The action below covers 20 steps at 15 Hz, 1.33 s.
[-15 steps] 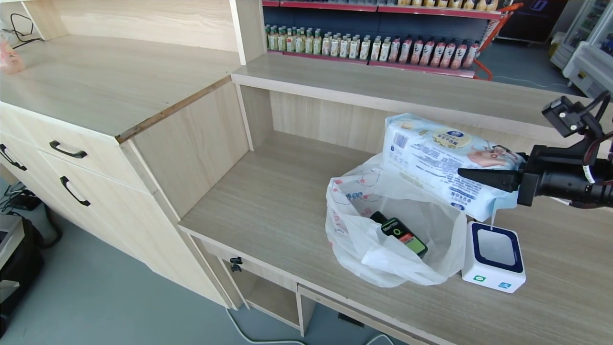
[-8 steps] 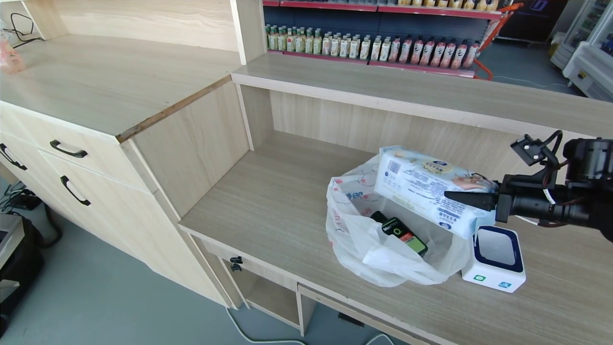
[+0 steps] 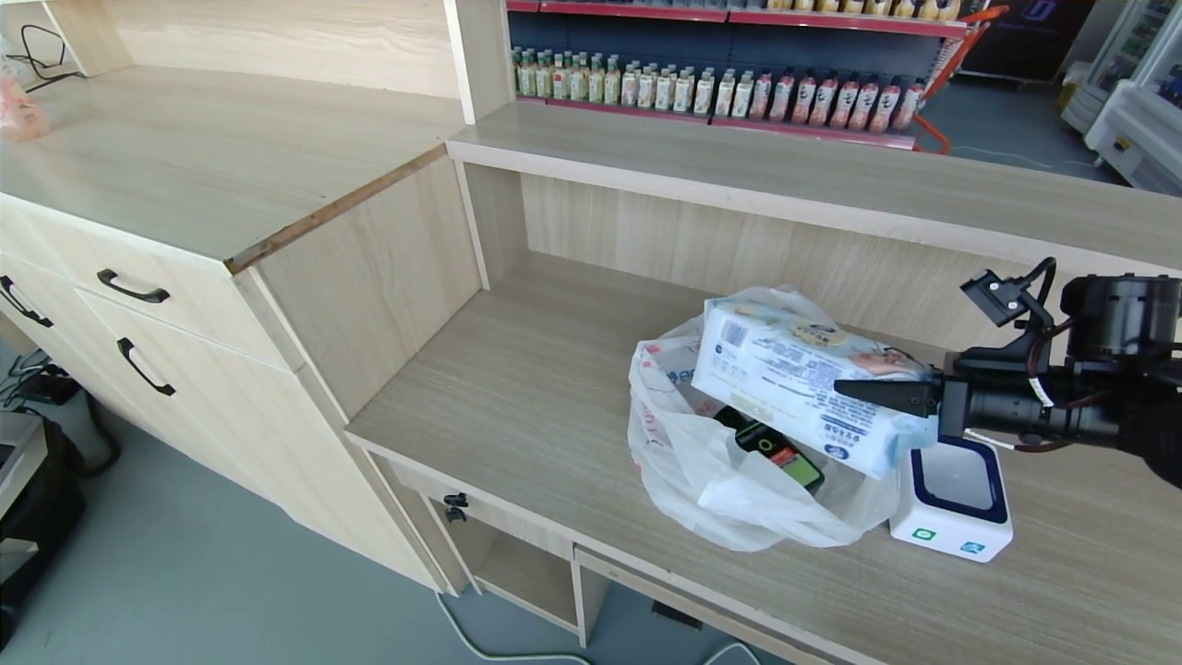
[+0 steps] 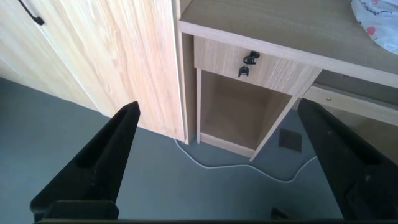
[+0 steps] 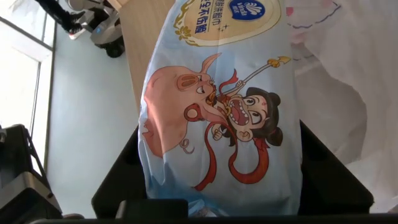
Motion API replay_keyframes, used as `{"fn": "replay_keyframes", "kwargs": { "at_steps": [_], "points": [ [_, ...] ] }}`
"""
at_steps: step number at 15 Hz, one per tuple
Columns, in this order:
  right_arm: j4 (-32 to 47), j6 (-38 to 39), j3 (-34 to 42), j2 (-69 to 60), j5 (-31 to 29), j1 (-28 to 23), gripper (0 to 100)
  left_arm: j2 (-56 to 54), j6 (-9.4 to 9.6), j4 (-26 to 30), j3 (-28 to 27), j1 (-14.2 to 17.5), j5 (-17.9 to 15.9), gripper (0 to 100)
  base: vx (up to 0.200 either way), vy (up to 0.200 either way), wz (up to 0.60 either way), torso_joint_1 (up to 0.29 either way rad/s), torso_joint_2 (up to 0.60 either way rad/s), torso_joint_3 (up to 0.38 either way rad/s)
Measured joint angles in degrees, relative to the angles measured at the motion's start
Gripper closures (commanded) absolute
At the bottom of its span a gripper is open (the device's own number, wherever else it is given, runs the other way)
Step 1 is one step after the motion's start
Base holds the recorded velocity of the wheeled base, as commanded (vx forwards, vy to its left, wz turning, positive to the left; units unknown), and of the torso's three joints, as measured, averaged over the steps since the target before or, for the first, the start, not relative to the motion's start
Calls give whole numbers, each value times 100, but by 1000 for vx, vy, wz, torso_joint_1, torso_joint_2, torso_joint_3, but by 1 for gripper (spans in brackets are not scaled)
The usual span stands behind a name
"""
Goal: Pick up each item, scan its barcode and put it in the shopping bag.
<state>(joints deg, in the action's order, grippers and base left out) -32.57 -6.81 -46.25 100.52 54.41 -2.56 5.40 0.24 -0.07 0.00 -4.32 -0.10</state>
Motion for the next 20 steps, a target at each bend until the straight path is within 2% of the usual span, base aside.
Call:
{"fn": "replay_keyframes", "kwargs": {
  "at_steps": [8, 16, 20],
  "points": [
    [-32, -44, 286, 6, 17, 149, 100, 0, 2, 0, 0, 0, 0, 0, 0, 0, 0, 0, 0, 0],
    [-1081, -40, 295, 450, 48, 127, 100, 0, 0, 0, 0, 0, 0, 0, 0, 0, 0, 0, 0, 0],
    [-1113, -768, 301, 745, 57, -83, 100, 0, 2, 0, 0, 0, 0, 0, 0, 0, 0, 0, 0, 0]
  ]
}}
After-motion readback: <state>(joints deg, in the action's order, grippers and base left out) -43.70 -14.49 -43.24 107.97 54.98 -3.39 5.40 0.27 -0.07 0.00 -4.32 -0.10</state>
